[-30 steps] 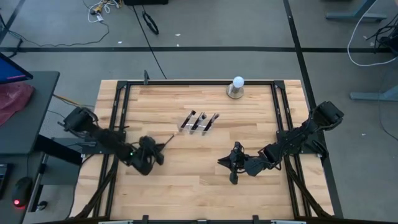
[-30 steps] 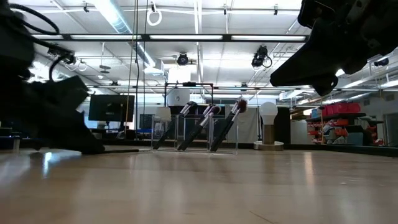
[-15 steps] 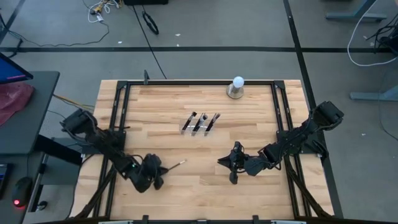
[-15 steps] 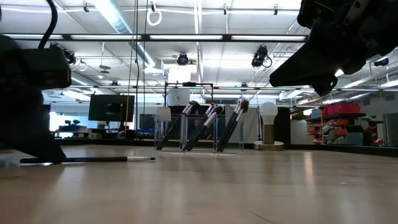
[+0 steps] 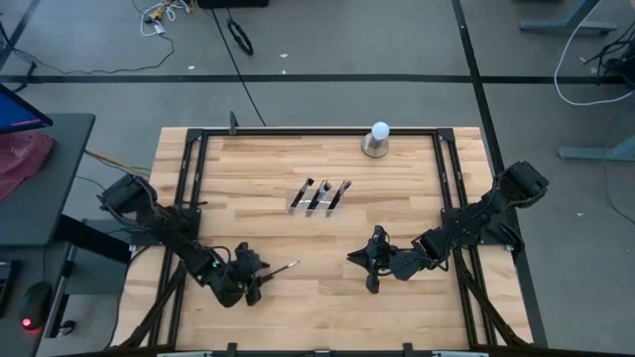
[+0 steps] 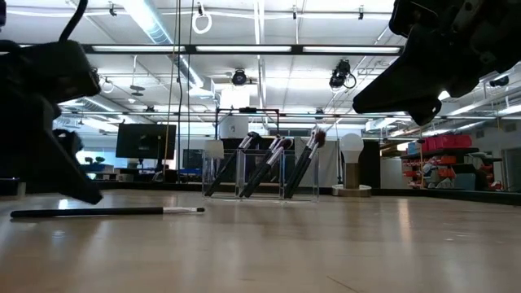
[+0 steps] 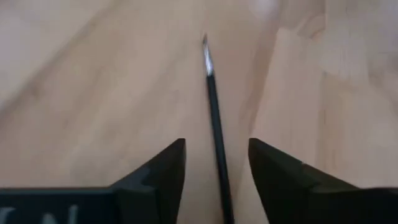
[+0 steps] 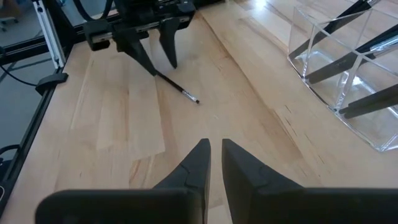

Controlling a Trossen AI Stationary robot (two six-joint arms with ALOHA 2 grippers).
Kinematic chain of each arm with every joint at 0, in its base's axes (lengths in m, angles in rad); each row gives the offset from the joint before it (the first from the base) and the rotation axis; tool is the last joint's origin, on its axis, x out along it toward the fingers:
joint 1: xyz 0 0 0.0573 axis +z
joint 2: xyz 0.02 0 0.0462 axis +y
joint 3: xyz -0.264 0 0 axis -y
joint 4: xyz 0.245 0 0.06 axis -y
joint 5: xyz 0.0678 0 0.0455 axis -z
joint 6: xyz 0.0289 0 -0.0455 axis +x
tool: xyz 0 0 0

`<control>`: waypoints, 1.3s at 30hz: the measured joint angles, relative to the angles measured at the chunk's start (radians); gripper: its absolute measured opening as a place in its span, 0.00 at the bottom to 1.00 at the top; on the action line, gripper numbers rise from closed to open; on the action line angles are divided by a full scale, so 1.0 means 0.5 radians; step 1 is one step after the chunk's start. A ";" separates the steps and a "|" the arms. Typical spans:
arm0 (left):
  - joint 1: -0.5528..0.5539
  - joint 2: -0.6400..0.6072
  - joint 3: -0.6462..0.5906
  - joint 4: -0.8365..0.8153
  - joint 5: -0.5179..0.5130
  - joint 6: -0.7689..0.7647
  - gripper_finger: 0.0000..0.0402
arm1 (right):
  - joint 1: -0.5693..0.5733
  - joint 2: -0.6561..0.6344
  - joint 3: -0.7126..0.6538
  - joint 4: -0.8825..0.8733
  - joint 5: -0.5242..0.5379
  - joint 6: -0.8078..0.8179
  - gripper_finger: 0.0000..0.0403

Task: Put items in baskets/containers
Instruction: Put the eyeshadow brush into the transparent organizer

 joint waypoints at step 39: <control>0.117 0.547 -0.003 0.639 -0.330 0.567 0.04 | -0.001 0.000 0.000 0.000 0.001 -0.036 0.11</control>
